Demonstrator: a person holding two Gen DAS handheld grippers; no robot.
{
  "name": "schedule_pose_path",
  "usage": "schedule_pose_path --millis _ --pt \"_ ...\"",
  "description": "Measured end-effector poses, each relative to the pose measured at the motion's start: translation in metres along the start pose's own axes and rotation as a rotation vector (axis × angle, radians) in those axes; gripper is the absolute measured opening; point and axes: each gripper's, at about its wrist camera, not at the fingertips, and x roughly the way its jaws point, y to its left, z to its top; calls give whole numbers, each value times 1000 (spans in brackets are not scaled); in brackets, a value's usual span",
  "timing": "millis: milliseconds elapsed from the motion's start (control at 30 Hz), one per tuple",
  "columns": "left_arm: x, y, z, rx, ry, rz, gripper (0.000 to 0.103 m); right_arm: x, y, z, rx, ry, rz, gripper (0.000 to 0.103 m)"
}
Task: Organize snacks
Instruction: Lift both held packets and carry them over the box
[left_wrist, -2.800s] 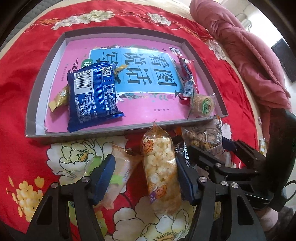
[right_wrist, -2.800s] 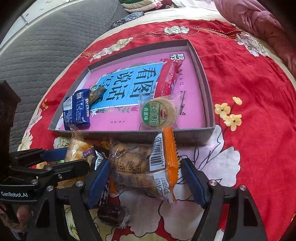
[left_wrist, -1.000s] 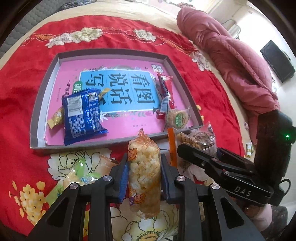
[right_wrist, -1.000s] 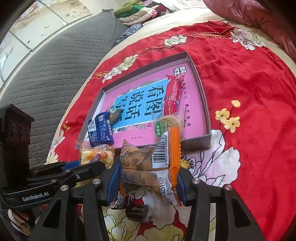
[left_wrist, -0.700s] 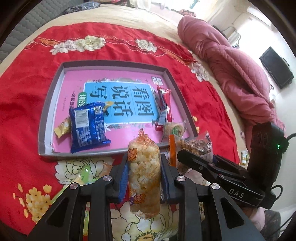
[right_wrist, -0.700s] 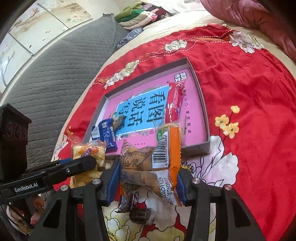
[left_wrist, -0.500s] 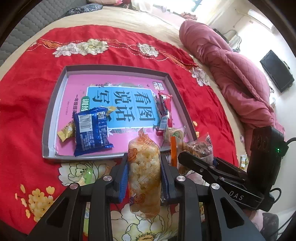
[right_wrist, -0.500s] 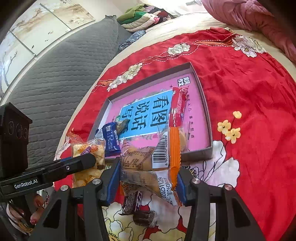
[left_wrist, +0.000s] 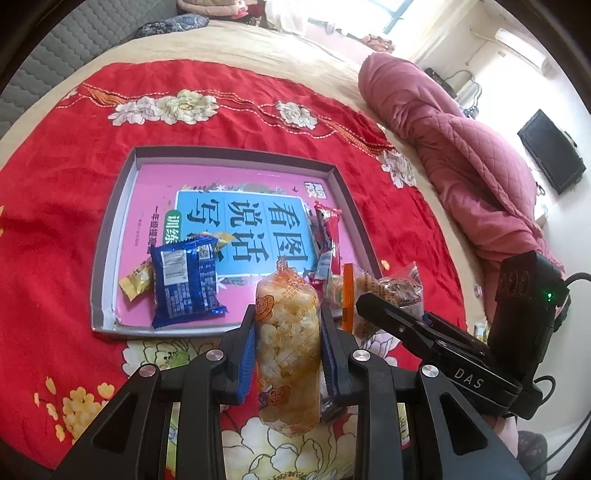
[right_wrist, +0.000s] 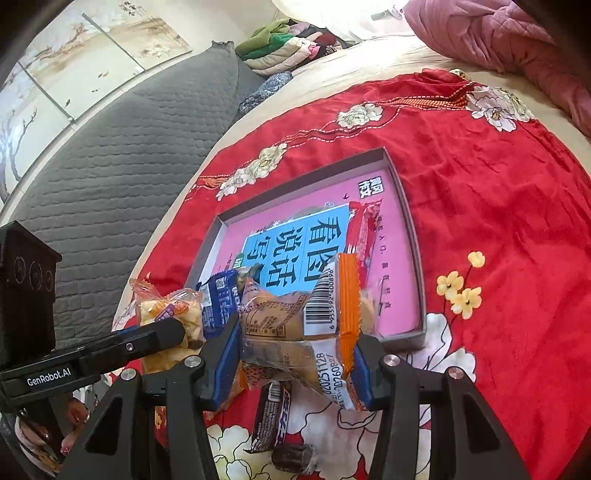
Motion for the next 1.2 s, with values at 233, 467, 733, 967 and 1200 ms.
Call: schedule_pose_path --millis 233,467,733,967,1200 --pt "3 -3 10 1 -12 -2 31 -5 -3 9 9 -25 -4 52" --pt "7 -8 22 4 -17 8 31 -6 -11 24 10 -54 -22 52" --pt "16 -10 32 6 -24 11 31 -8 -20 36 29 -77 -25 52" --pt "31 -7 38 -10 -22 16 31 -10 -24 42 35 -96 -43 52" --pt "43 -1 50 -23 -34 15 31 -2 -27 43 40 -93 -65 52"
